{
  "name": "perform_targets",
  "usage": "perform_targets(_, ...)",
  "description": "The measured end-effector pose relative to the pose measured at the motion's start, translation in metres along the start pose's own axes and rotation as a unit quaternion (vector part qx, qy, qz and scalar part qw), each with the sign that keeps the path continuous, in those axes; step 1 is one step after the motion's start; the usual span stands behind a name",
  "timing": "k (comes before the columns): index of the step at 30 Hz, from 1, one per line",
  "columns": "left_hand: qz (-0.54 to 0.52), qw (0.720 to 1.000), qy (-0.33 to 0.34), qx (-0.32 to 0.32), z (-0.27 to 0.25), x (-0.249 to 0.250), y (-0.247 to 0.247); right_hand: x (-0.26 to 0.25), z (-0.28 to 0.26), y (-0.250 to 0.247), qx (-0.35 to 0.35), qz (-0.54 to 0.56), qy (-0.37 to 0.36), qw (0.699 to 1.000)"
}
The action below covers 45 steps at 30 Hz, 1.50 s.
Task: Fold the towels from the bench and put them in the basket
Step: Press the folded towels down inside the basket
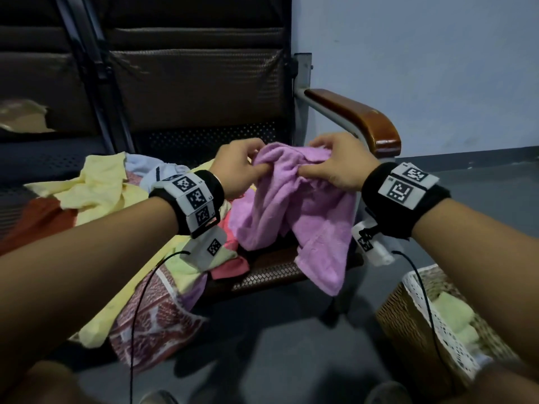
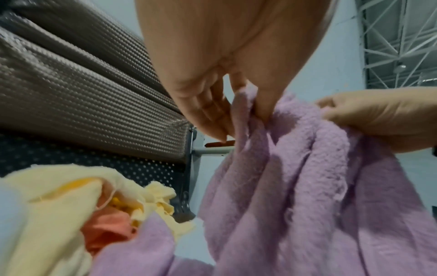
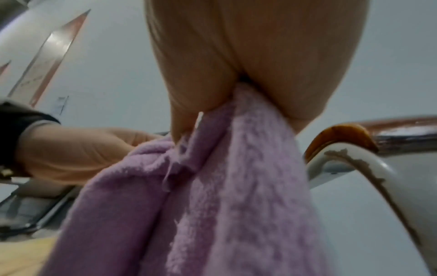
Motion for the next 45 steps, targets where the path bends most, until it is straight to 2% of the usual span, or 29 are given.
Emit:
perform_targets(3, 0.075, 0.996, 0.038, 0.029, 0.001, 0.002, -0.012, 0.015, 0.000, 0.003, -0.017, -0.085, 0.045, 0.995)
perform_targets(5, 0.096, 0.993, 0.042, 0.055, 0.001, 0.001, -0.020, 0.018, 0.000, 0.005, -0.023, -0.101, 0.054, 0.993)
perform_targets(9, 0.055, 0.997, -0.003, 0.054, 0.002, -0.006, -0.020, 0.023, 0.004, -0.003, 0.052, -0.068, 0.065, 0.994)
perform_targets(11, -0.002, 0.999, -0.032, 0.028, 0.004, -0.010, -0.017, 0.027, 0.004, -0.008, 0.087, -0.039, 0.075, 0.993)
perform_targets(13, -0.022, 0.999, -0.017, -0.024, 0.003, -0.004, -0.013, 0.027, 0.005, -0.010, 0.100, 0.002, 0.067, 0.993)
perform_targets(15, 0.053, 0.997, 0.013, -0.053, 0.001, 0.002, -0.014, 0.021, 0.006, -0.013, 0.109, 0.055, 0.037, 0.992)
perform_targets(16, 0.089, 0.995, 0.008, -0.051, 0.002, 0.002, -0.016, 0.016, 0.006, -0.015, 0.110, 0.071, 0.018, 0.991)
perform_targets(18, 0.100, 0.994, -0.043, -0.008, 0.009, -0.002, -0.030, 0.004, 0.004, -0.014, 0.100, 0.062, -0.023, 0.993)
perform_targets(19, 0.065, 0.993, -0.090, 0.025, 0.014, -0.007, -0.038, -0.003, 0.003, -0.012, 0.090, 0.049, -0.044, 0.994)
perform_targets(21, -0.061, 0.977, -0.187, 0.078, 0.021, -0.017, -0.052, -0.019, -0.001, -0.005, 0.069, 0.006, -0.085, 0.994)
perform_targets(23, -0.167, 0.958, -0.216, 0.082, 0.030, -0.013, -0.058, -0.030, -0.002, -0.001, 0.060, -0.038, -0.102, 0.992)
perform_targets(26, -0.206, 0.962, -0.156, 0.091, 0.038, 0.012, -0.080, -0.041, 0.001, -0.014, 0.085, -0.019, -0.092, 0.992)
perform_targets(28, -0.183, 0.976, -0.108, 0.055, 0.039, 0.030, -0.087, -0.053, 0.005, -0.030, 0.113, 0.036, -0.095, 0.988)
perform_targets(30, -0.119, 0.988, -0.101, 0.003, 0.036, 0.039, -0.086, -0.069, 0.007, -0.043, 0.129, 0.069, -0.112, 0.983)
perform_targets(32, -0.064, 0.991, -0.114, 0.019, 0.033, 0.039, -0.091, -0.085, 0.006, -0.051, 0.127, 0.080, -0.142, 0.978)
perform_targets(34, -0.072, 0.986, -0.125, 0.085, 0.034, 0.040, -0.107, -0.098, 0.001, -0.053, 0.116, 0.069, -0.175, 0.975)
perform_targets(36, -0.154, 0.965, -0.165, 0.131, 0.033, 0.037, -0.121, -0.103, -0.006, -0.048, 0.079, 0.040, -0.192, 0.977)
perform_targets(37, -0.193, 0.955, -0.178, 0.137, 0.034, 0.037, -0.124, -0.104, -0.010, -0.043, 0.054, 0.013, -0.196, 0.979)
perform_targets(40, -0.213, 0.952, -0.191, 0.110, 0.038, 0.047, -0.127, -0.108, -0.016, -0.029, 0.003, -0.082, -0.225, 0.971)
perform_targets(41, -0.248, 0.940, -0.204, 0.117, 0.036, 0.049, -0.128, -0.108, -0.015, -0.025, -0.017, -0.124, -0.222, 0.967)
perform_targets(43, -0.295, 0.917, -0.236, 0.126, 0.035, 0.046, -0.126, -0.096, -0.007, -0.017, -0.064, -0.208, -0.174, 0.960)
perform_targets(45, -0.337, 0.896, -0.254, 0.137, 0.032, 0.044, -0.125, -0.077, -0.002, -0.009, -0.119, -0.225, -0.097, 0.962)
Point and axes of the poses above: each hand's wrist, its own z-axis towards the middle knuckle, its own y-axis out of the palm, x = y × z, the point moved 8 cm from there along z, towards the middle knuckle, and after that the axes turned 1 degree about -y, right-handed, at the moved point
